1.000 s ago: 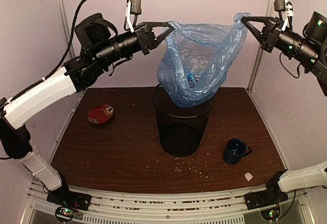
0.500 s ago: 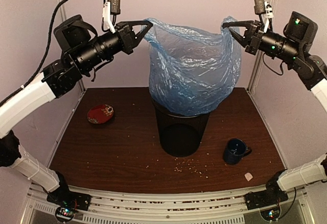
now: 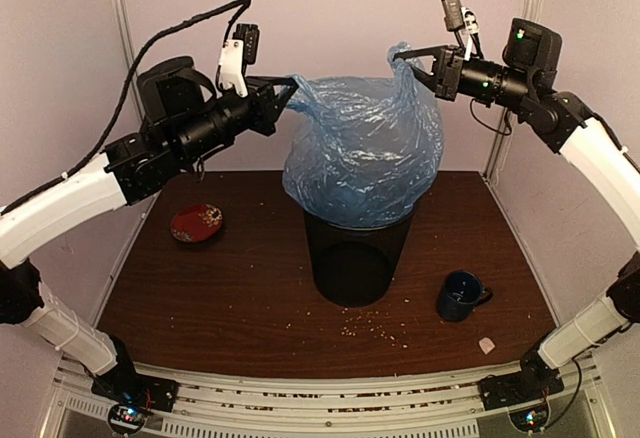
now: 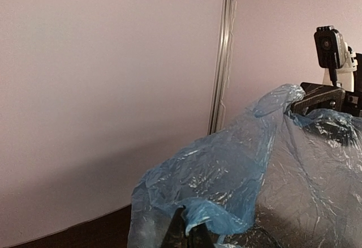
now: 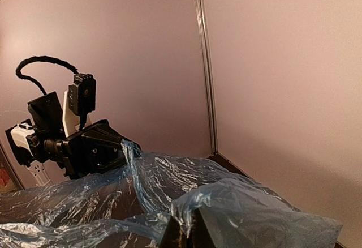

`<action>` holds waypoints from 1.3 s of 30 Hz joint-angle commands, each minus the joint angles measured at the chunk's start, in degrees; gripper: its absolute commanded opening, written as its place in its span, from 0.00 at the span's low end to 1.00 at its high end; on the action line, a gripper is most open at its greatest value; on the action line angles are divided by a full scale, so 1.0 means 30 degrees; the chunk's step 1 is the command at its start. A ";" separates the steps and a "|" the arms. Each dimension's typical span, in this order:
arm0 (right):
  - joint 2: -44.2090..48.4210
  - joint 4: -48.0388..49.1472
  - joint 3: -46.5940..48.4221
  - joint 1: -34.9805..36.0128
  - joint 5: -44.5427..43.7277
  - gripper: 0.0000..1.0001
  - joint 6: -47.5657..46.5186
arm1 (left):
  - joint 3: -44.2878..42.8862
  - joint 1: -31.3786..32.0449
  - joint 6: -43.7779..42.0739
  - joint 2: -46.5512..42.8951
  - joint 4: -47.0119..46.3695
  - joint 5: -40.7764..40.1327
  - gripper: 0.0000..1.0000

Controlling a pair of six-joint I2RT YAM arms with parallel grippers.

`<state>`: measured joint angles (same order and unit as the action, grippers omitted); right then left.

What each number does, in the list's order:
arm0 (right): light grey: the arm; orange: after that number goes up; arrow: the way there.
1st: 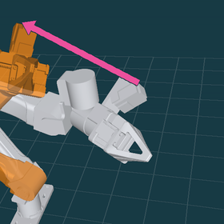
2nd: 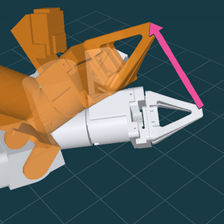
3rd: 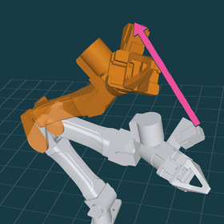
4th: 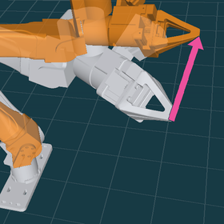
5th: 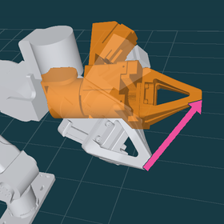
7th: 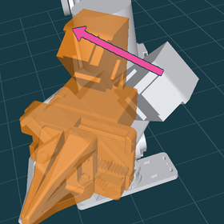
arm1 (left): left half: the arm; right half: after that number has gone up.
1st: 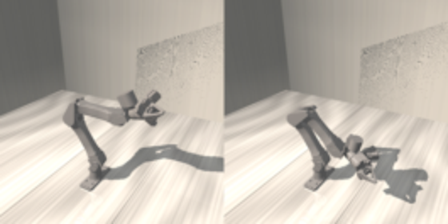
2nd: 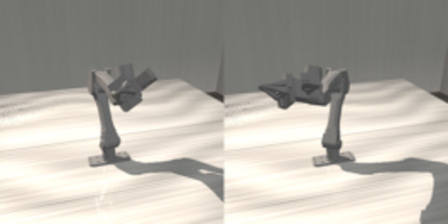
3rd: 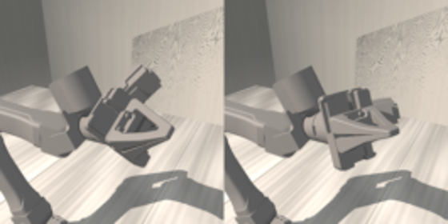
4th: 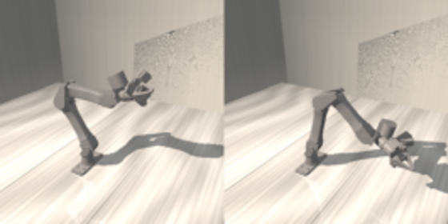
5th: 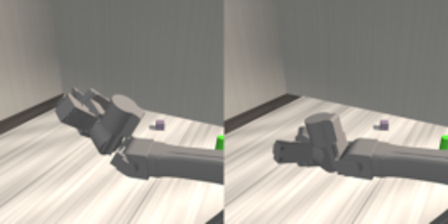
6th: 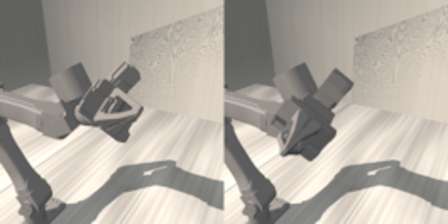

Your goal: Put the trash bags into the trash bin

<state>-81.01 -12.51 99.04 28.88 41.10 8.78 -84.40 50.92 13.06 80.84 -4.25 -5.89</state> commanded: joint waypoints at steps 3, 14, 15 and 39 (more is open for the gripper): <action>-0.0442 -0.0043 0.0542 -0.0225 -0.1840 0.00 -0.1140 | -0.1244 -0.1527 0.1388 0.2653 -0.2557 0.2302 0.00; -0.0889 -0.0515 0.0657 -0.1103 -0.2941 0.00 -0.2910 | -0.5016 -0.1590 0.1993 0.7625 -0.4366 0.4308 0.00; -0.1213 -0.0655 0.0751 -0.1103 -0.2860 0.00 -0.2945 | -0.5054 -0.1576 0.2109 0.7965 -0.4777 0.4498 0.00; 0.5404 -0.8154 -0.0568 -0.2674 -0.4991 0.81 -0.5733 | -0.2534 -0.1587 0.2529 0.6714 -0.7250 0.5097 0.00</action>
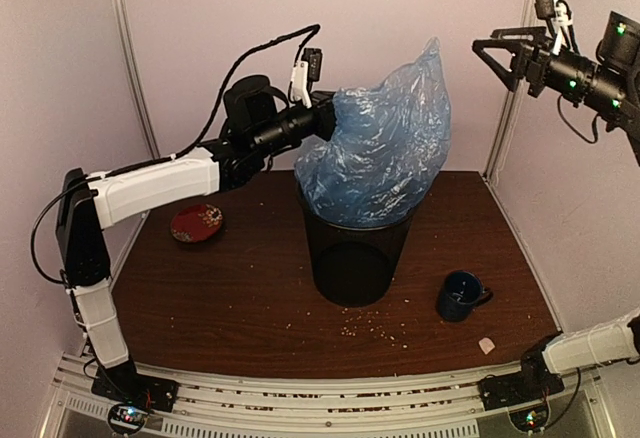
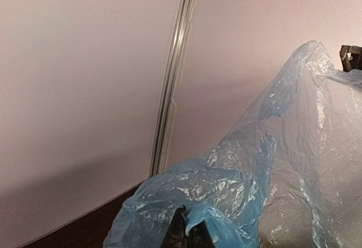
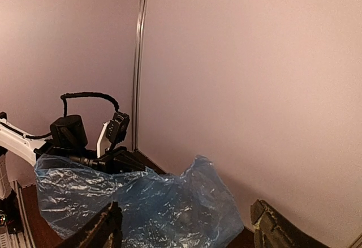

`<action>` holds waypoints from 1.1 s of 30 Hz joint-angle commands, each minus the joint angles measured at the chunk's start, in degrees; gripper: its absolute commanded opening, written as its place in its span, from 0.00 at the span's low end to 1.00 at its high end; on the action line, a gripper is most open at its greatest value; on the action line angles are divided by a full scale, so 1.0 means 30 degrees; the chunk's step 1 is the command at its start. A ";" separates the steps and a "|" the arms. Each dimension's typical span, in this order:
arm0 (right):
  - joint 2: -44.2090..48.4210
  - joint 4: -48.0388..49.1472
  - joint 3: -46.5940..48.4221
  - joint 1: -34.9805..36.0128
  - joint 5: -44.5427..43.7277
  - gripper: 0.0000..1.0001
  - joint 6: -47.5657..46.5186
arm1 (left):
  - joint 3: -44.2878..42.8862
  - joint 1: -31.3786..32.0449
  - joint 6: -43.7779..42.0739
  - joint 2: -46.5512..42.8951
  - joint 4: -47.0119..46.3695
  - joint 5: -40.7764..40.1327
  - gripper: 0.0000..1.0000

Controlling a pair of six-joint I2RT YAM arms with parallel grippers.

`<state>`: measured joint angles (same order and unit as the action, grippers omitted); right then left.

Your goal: Put the trash bags into the trash bin

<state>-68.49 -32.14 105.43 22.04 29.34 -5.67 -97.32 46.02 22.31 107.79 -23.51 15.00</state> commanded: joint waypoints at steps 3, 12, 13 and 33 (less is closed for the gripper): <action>0.2152 -0.1437 -0.4590 -0.1130 -0.1456 0.81 -0.1225 | 0.3537 0.0042 -0.1020 -0.3684 -0.1089 -0.3090 0.00; 0.2049 0.1119 -1.0112 -0.1499 -0.5110 0.50 -0.2626 | 0.5799 0.0042 -0.1647 -0.5872 -0.0190 -0.4938 0.00; 0.1705 0.1403 -1.0268 -0.1490 -0.5066 0.47 -0.2625 | 0.5946 0.0056 -0.1608 -0.6039 -0.0129 -0.4990 0.00; -0.4045 0.1466 -0.7724 0.1289 0.0260 0.29 -0.3625 | 0.7151 0.0037 -0.1633 -0.7168 0.0420 -0.5607 0.00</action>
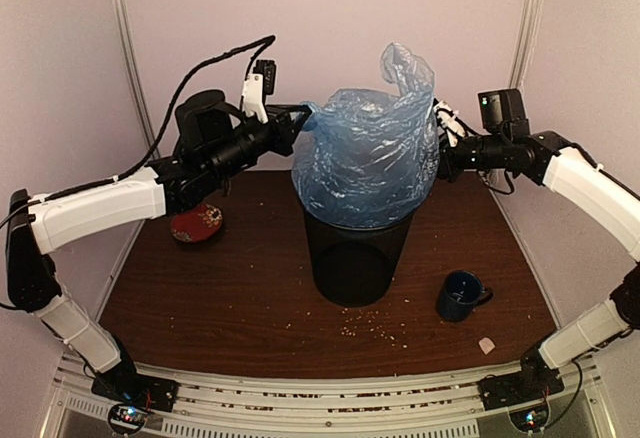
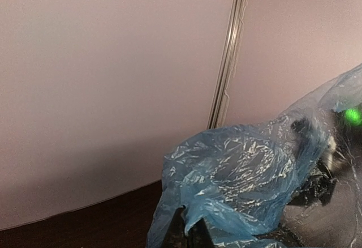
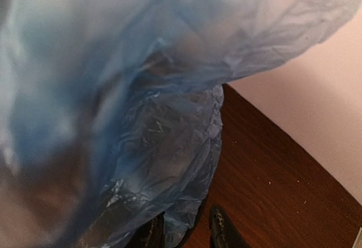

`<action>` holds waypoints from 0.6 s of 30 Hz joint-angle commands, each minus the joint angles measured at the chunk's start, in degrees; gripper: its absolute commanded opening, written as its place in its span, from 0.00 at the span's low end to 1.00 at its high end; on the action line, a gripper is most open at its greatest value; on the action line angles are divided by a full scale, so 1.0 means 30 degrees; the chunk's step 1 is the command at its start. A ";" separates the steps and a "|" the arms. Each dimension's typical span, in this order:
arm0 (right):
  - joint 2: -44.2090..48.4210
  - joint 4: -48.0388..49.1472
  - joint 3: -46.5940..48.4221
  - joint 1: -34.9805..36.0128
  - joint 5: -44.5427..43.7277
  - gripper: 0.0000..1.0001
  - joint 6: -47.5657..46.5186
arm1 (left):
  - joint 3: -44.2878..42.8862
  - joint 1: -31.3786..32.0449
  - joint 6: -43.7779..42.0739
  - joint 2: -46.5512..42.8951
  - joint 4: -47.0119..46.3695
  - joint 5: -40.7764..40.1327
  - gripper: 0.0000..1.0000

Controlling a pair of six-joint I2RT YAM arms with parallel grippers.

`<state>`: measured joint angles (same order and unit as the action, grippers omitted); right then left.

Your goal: Put the trash bags into the trash bin

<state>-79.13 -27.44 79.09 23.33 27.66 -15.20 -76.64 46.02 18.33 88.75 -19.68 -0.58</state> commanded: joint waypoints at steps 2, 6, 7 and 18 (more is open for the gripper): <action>-0.0842 -0.0255 0.1167 0.1274 0.0814 0.29 -0.0480 | 0.0333 0.0041 -0.0363 -0.0909 -0.0667 -0.0500 0.00; -0.1427 -0.0020 0.1397 0.1611 0.0706 0.29 0.0116 | 0.0910 0.0042 -0.0335 -0.1165 -0.0552 -0.0761 0.00; -0.1663 -0.0011 0.1635 0.1624 0.0422 0.29 0.0394 | 0.1117 0.0041 -0.0323 -0.1339 -0.0547 -0.0860 0.00; -0.1574 -0.0675 0.3024 0.1554 -0.0981 0.34 0.1499 | 0.2017 0.0042 -0.0450 -0.1040 -0.0568 -0.1506 0.00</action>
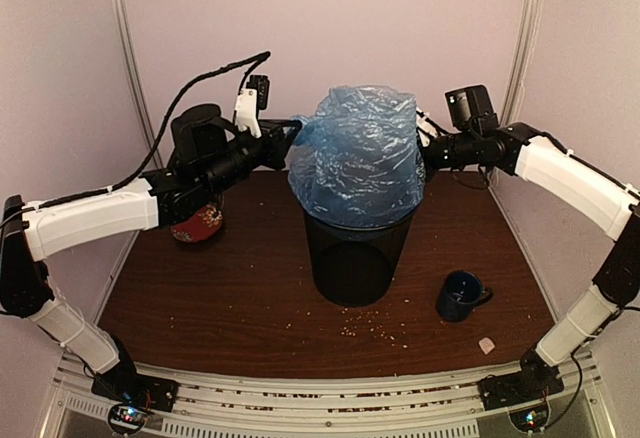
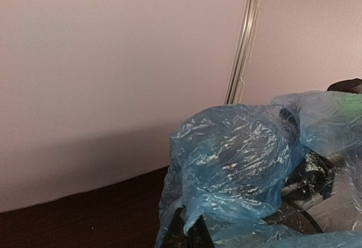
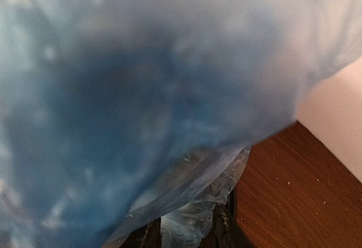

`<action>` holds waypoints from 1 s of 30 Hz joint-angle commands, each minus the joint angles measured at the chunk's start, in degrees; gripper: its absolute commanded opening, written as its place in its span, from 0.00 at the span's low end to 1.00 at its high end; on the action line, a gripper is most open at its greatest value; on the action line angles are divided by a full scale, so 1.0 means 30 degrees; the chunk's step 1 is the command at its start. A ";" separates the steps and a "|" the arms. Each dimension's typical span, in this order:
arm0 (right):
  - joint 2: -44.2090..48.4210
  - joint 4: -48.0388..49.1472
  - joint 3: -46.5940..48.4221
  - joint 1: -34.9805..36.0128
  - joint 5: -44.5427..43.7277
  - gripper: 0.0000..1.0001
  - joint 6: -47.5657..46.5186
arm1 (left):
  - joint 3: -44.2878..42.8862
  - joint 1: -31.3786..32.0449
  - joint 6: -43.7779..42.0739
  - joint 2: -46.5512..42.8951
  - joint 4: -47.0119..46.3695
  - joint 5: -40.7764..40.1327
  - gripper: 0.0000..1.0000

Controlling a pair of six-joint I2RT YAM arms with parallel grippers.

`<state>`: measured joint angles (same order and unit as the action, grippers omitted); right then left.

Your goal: Put the trash bags into the trash bin

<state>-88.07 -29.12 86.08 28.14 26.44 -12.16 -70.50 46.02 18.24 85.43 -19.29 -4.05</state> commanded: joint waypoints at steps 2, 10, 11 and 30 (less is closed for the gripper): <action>0.2081 -0.0048 0.0524 -0.0233 -0.1057 0.38 0.0526 | -0.0216 0.0046 -0.0487 0.0385 -0.0697 -0.0255 0.00; 0.4219 0.0311 -0.1401 -0.2204 -0.1790 0.55 0.0674 | -0.1306 0.0056 -0.0047 0.2032 -0.1531 0.1280 0.00; 0.4568 0.0316 -0.1753 -0.2660 -0.1584 0.56 0.0688 | -0.1537 0.0054 0.0076 0.2382 -0.1820 0.1716 0.00; 0.9455 -0.6577 -0.4737 -0.5109 0.7570 0.53 -0.7605 | -0.4105 0.0041 0.0652 0.5165 -0.2535 0.4378 0.00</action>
<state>-59.20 -43.79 72.97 10.94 42.39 -28.05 -87.77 46.04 22.35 107.79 -25.52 11.60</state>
